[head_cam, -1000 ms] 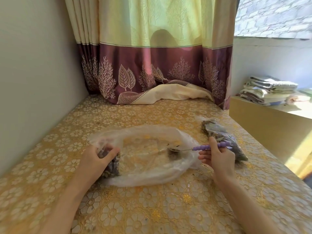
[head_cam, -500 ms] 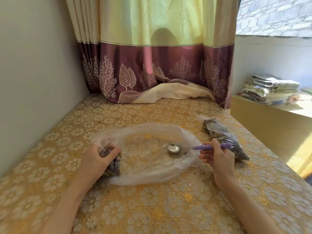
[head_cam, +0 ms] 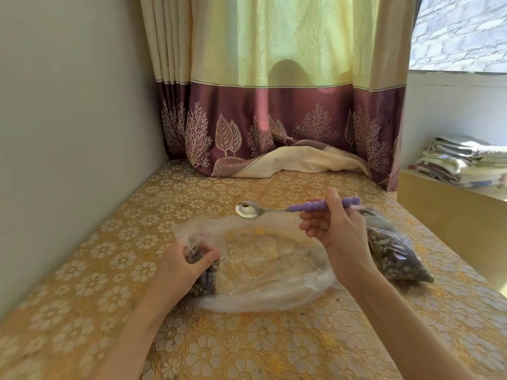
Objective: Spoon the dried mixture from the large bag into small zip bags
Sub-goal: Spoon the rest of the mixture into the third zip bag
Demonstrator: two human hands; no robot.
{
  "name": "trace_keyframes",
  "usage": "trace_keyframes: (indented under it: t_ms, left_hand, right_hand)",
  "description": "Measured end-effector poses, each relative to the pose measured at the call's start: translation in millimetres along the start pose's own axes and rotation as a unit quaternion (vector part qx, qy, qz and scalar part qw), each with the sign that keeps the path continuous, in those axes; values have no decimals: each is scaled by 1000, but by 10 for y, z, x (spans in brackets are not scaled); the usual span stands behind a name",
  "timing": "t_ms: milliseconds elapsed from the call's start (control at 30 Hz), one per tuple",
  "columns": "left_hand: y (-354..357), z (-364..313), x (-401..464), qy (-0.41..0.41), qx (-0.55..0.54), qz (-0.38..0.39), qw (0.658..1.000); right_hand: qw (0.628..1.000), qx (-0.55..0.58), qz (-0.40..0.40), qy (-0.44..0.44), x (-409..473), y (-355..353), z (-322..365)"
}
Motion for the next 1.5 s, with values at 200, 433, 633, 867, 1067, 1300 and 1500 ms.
trace_keyframes:
  t_ms: [200,433,633,867,1067,1300,1500]
  left_hand:
    - [-21,11,5,-19,-53,9,998]
    - [-28,1,16,-10,-40,6,999]
    - [-12,88,55,-14,28,-1,999]
    - [46,124,50,-44,127,-30,991]
    - [60,69,20,-18,100,-21,995]
    - [67,161,74,-31,106,-1,994]
    - [79,149,72,-16,105,10,994]
  right_hand:
    - [992,-42,114,-44,-47,541,44]
    - [987,-57,147,-40,-70,569,13]
    - [1000,8,-28,1,-78,5,-43]
    - [988,-81,-112,66,-375,-546,-409]
    - [979,-139,-139,63,-389,-640,-500]
    - [972,-138,-182,51,-422,-798,-501]
    - [969,-162,-186,35,-393,-853,-508]
Point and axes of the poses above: each hand's wrist, its own x-axis towards the middle knuckle, its own y-axis out of the palm, z = x × y, the point moved 6 cm from there along x, towards the middle knuckle, and after that the axes turned 7 degrees about -y, right-handed, at the moved point
